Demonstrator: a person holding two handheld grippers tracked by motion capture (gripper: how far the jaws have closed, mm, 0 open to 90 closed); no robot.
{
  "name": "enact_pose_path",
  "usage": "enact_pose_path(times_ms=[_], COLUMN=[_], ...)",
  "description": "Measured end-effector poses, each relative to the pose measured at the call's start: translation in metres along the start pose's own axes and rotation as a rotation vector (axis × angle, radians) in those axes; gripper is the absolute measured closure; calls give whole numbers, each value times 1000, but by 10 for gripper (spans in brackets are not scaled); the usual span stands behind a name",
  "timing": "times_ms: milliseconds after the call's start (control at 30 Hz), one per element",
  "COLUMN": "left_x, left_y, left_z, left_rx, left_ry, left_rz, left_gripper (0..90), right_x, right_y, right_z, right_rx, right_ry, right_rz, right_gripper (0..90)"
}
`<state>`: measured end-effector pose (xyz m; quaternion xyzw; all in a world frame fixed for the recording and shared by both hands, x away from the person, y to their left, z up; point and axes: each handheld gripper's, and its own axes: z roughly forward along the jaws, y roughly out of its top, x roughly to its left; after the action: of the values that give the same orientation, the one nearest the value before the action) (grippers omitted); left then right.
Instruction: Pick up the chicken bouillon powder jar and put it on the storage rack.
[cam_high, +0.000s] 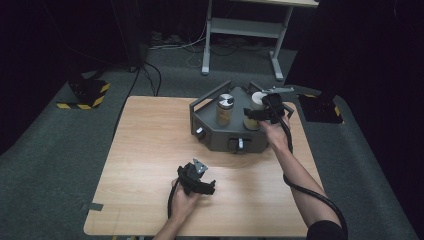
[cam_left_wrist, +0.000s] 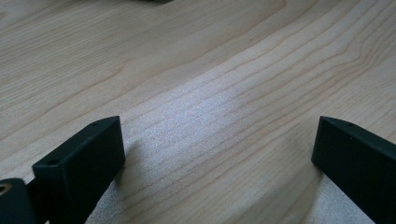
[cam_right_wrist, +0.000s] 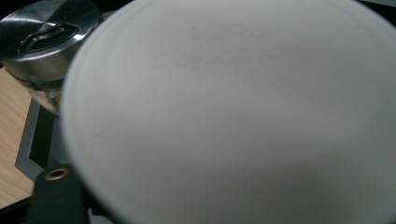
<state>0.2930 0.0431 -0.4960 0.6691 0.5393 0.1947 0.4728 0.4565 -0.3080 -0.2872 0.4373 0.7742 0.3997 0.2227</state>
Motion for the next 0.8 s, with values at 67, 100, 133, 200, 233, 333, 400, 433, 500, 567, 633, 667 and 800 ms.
enact_pose_path(times_ms=[67,100,133,200,233,333,400,433,500,567,633,667,800], left_x=[0,0,0,0,0,0,0,0,0,0,0,0,0], left_y=[-1,0,0,0,0,0,0,0,1,-1,0,0,0], left_z=[0,0,0,0,0,0,0,0,0,0,0,0,0], left_rx=[-4,-3,-2,-2,-1,1,3,3,4,-3,3,1,-2], left_ry=[0,0,0,0,0,0,0,0,0,0,-1,-1,-1], left_rz=[-6,-4,-3,-3,-1,2,3,4,7,-4,1,-1,-4], left_gripper=[24,25,24,24,25,24,25,25,25,25,25,24,25], right_x=[1,1,0,-1,-1,-4,-5,-6,-8,-8,-10,-11,-14], right_y=[-1,-4,-5,-7,-8,-12,-16,-19,-23,-25,-30,-31,-39], right_z=[-1,-2,-3,-4,-5,-8,-11,-13,-16,-17,-20,-22,-28], right_rx=[-1,-5,-9,-12,-14,-25,-30,-33,-37,-38,-43,-44,-56], right_ry=[-4,-10,-12,-12,-13,-10,-4,-2,2,4,7,7,7], right_rz=[-4,4,9,15,20,25,24,23,22,25,24,26,28], right_gripper=[151,136,130,124,121,115,113,112,112,112,111,111,111])
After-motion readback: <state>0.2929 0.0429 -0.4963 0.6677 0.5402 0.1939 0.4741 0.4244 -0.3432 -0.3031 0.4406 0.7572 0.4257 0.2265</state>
